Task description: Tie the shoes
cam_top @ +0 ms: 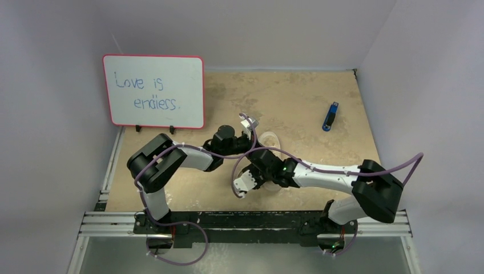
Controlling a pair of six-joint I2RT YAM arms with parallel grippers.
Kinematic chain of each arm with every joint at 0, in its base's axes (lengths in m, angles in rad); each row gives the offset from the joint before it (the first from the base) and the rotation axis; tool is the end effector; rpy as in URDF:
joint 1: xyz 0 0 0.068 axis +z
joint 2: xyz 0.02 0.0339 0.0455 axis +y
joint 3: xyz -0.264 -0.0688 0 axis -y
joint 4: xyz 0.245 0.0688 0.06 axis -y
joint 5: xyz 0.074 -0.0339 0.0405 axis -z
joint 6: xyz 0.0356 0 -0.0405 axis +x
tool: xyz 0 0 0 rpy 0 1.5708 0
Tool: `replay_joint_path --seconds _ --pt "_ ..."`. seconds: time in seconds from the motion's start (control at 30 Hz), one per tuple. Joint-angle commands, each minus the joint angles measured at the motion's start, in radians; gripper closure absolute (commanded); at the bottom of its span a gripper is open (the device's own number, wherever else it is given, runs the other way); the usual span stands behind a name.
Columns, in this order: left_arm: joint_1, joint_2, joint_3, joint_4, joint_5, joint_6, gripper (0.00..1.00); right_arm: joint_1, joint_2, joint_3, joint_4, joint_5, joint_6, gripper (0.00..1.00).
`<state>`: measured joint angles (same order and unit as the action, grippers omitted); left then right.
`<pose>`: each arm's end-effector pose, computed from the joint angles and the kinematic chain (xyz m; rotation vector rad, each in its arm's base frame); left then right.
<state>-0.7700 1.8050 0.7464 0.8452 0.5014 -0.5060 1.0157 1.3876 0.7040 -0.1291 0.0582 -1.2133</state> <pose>0.2440 -0.2604 0.1639 0.6497 1.8621 -1.3251 0.1467 0.2327 0.1853 -2.1312 1.0770 -0.1630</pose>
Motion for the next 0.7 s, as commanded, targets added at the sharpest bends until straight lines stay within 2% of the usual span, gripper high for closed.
replay_joint_path --seconds 0.0,0.1,0.13,0.23,0.33,0.4,0.5,0.67 --pt "0.0 0.009 0.04 0.058 0.034 -0.022 1.0 0.004 0.037 0.039 0.048 0.025 -0.008 0.66" --pt "0.004 0.007 0.04 0.057 0.031 -0.024 1.0 0.004 0.019 0.099 -0.085 -0.078 0.051 0.98" --pt "0.007 0.005 0.039 0.057 0.03 -0.025 1.0 0.004 -0.002 0.119 -0.141 -0.127 0.093 1.0" --pt "0.011 -0.007 0.035 0.053 0.027 -0.029 1.0 0.003 -0.071 0.18 -0.311 -0.34 0.308 1.0" --pt "0.011 -0.017 0.035 0.051 0.029 -0.033 1.0 0.003 -0.099 0.27 -0.442 -0.448 0.602 1.0" --pt "0.012 -0.019 0.039 0.052 0.031 -0.034 1.0 0.002 -0.103 0.304 -0.486 -0.47 0.815 1.0" --pt "0.012 -0.013 0.047 0.048 0.033 -0.035 1.0 -0.002 -0.122 0.309 -0.544 -0.529 0.965 1.0" --pt "0.014 -0.006 0.054 0.042 0.039 -0.04 1.0 -0.024 -0.206 0.379 -0.606 -0.433 1.21 1.0"
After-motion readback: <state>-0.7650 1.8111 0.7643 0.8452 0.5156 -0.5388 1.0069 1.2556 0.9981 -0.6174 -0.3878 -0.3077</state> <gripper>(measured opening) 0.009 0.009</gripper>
